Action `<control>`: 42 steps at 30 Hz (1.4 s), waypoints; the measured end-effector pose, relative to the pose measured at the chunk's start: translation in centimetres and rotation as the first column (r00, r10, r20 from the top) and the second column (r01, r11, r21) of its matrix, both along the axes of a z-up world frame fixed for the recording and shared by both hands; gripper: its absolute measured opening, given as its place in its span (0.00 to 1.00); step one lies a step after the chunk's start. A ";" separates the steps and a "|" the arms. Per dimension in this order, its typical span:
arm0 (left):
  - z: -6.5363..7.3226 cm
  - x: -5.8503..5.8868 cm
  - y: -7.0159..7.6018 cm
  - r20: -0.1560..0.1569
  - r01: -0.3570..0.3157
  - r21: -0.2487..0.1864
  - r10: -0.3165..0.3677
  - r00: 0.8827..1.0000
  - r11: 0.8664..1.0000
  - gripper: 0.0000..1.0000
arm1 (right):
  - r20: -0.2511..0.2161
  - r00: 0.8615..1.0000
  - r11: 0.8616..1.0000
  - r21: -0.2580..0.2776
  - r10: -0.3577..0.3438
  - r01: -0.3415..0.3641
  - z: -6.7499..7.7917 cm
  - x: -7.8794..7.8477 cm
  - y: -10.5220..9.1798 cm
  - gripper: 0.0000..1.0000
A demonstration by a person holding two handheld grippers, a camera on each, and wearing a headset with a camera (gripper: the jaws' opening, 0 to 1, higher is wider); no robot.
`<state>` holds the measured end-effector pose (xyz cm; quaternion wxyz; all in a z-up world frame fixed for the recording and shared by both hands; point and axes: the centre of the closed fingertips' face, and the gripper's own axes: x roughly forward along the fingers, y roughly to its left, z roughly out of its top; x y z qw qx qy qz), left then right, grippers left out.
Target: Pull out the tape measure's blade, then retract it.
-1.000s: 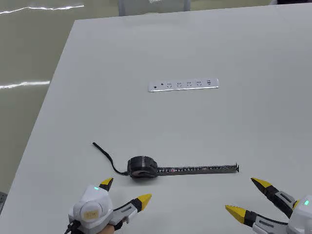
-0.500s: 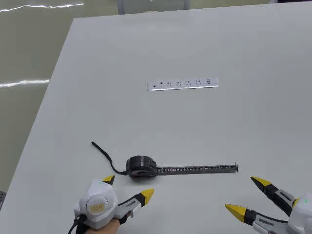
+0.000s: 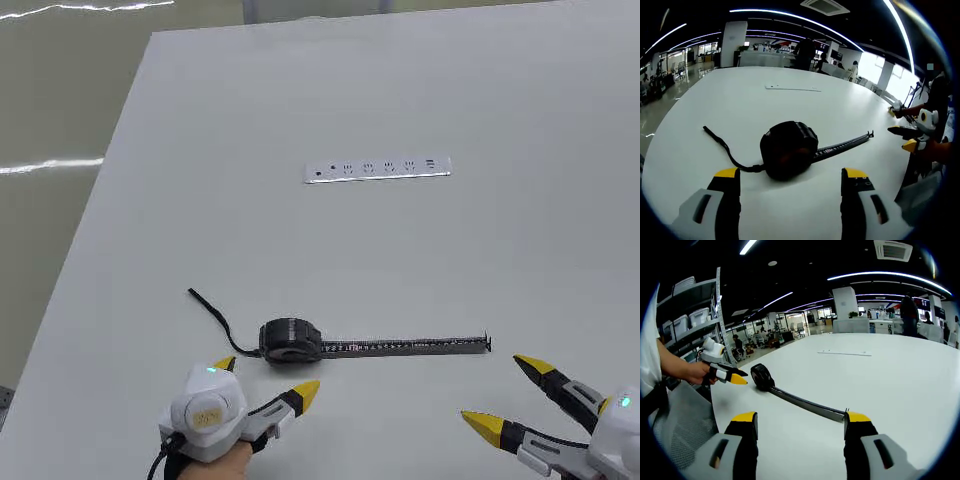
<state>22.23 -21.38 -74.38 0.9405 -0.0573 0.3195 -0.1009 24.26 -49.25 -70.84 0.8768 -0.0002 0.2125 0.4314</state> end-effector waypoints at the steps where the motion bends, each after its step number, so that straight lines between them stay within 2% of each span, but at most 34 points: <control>1: -0.1 0.0 -0.1 -0.003 0.000 0.001 0.000 1.000 1.000 0.82 | -0.001 1.000 1.000 -0.001 0.001 -0.001 -0.1 0.1 0.0 0.71; 8: -0.4 0.2 -0.2 -0.014 -0.002 0.021 0.002 1.000 1.000 0.82 | -0.002 1.000 1.000 -0.005 0.001 -0.001 -0.4 0.5 -0.3 0.71; 10: -0.4 0.3 -0.3 -0.014 -0.010 0.015 0.011 1.000 1.000 0.82 | -0.004 1.000 1.000 -0.004 -0.002 0.002 -0.5 0.6 -0.4 0.71; 12: -0.3 0.5 -0.3 -0.010 -0.015 0.027 0.015 1.000 1.000 0.83 | -0.006 1.000 1.000 -0.001 -0.003 0.003 -0.6 0.7 -0.5 0.71; 14: -0.2 0.7 -0.5 -0.007 -0.024 0.021 0.024 1.000 1.000 0.83 | -0.009 1.000 1.000 -0.003 -0.003 0.003 -0.8 0.8 -0.5 0.71; 15: 0.0 0.8 -0.5 0.004 -0.031 0.028 0.031 1.000 0.999 0.83 | -0.010 1.000 1.000 -0.003 -0.002 0.002 -0.8 0.8 -0.5 0.71; 16: 0.1 1.0 -0.6 0.011 -0.034 0.040 0.033 0.999 0.999 0.84 | -0.011 1.000 1.000 -0.004 -0.002 0.002 -0.9 0.8 -0.6 0.71; 22: 0.3 1.5 -1.8 0.010 -0.042 0.026 0.042 0.999 0.999 0.84 | -0.015 1.000 1.000 -0.004 -0.008 0.008 -1.1 1.1 -1.0 0.71; 25: 0.4 1.9 -2.2 0.011 -0.043 0.035 0.043 0.999 0.998 0.84 | -0.016 1.000 1.000 -0.004 -0.012 0.012 -1.1 1.1 -1.2 0.70; 27: 0.4 2.2 -2.1 0.010 -0.065 0.030 0.065 0.998 0.997 0.85 | -0.016 1.000 1.000 -0.003 -0.014 0.014 -1.1 1.2 -1.3 0.70; 29: 0.5 2.4 -1.9 0.014 -0.082 0.042 0.082 0.997 0.996 0.85 | -0.017 1.000 1.000 -0.003 -0.015 0.015 -1.2 1.2 -1.3 0.70; 34: 0.4 2.7 -1.8 0.011 -0.091 0.035 0.090 0.996 0.995 0.86 | -0.019 1.000 1.000 -0.002 -0.015 0.015 -1.2 1.3 -1.2 0.70; 42: -0.2 2.8 -1.5 -0.012 -0.118 0.023 0.119 0.993 0.993 0.86 | -0.020 1.000 1.000 -0.006 -0.005 0.005 -1.3 1.4 -0.8 0.70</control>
